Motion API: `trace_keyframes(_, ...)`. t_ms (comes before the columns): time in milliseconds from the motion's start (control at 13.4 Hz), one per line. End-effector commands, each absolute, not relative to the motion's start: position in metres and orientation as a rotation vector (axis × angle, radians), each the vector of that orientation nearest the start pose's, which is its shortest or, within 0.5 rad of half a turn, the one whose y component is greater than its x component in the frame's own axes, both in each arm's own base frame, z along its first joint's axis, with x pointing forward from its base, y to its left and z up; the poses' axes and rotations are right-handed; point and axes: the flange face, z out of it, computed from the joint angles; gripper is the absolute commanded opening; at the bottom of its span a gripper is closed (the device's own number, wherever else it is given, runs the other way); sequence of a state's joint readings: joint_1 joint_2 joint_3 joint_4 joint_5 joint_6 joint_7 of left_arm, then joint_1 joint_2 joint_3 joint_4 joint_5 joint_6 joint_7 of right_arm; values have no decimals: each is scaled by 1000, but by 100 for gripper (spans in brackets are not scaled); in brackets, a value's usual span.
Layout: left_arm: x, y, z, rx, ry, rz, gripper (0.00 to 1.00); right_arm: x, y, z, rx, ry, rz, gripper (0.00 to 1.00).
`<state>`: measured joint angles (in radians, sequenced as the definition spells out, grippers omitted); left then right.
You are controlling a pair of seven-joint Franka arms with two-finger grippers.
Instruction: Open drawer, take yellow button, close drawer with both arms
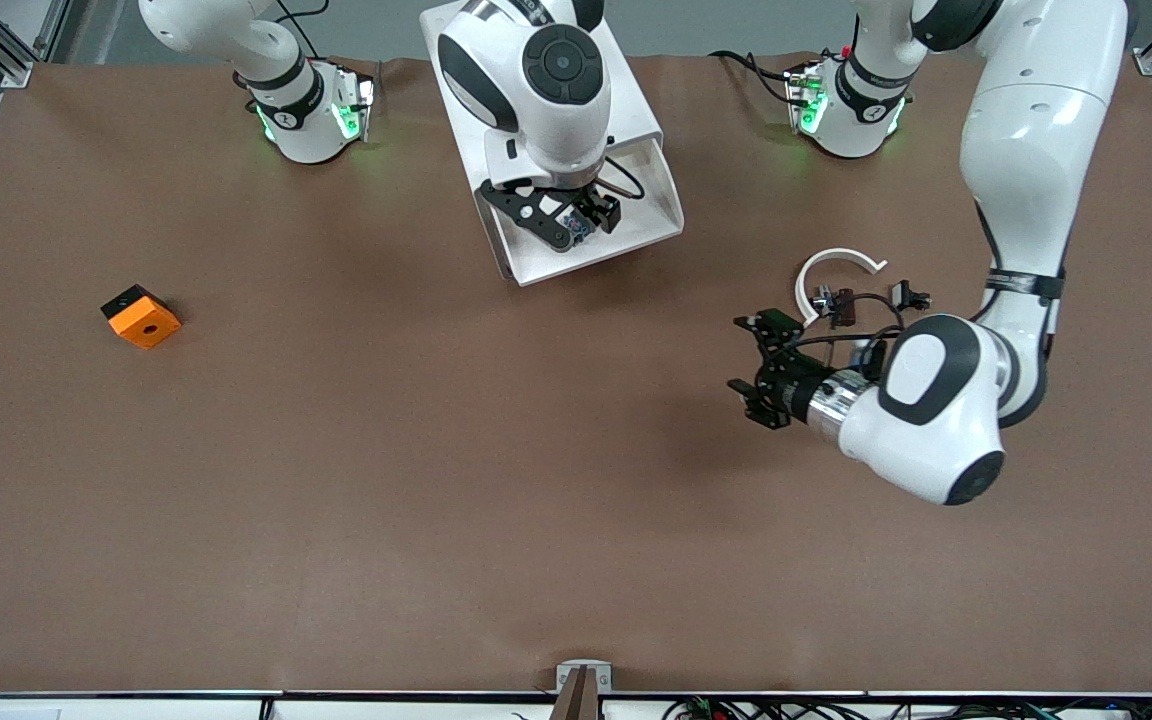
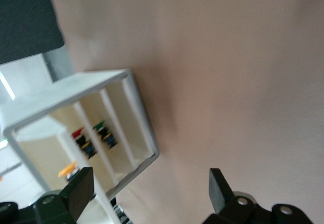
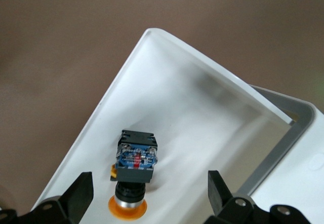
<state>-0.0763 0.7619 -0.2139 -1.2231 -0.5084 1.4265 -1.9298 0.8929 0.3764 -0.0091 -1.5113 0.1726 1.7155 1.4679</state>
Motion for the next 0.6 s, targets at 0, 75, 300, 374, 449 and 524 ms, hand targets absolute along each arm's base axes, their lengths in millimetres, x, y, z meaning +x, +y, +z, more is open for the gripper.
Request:
trace_keyframes(0,664,-204,324,2117,2255,-1124,100,396,513,425,-3056,1064,340,100)
trace_keyframes(75,667,-199,322,2167,2252,-1034,100,398,516,421,-3032,1123,338,100)
trace_keyframes(300,671,-191,326,2350,2186,-826,100,407,516,414,-2970,1244,342,100)
trace_keyframes(374,672,-188,327,2428,2117,-790,100,406,517,412,-2970,1247,349,100)
trace_keyframes(449,672,-184,338,2485,2053,-741,100,406,517,410,-2973,1249,349,100)
trace_keyframes(524,673,-179,348,2556,1972,-693,100,404,519,406,-2980,1247,352,100)
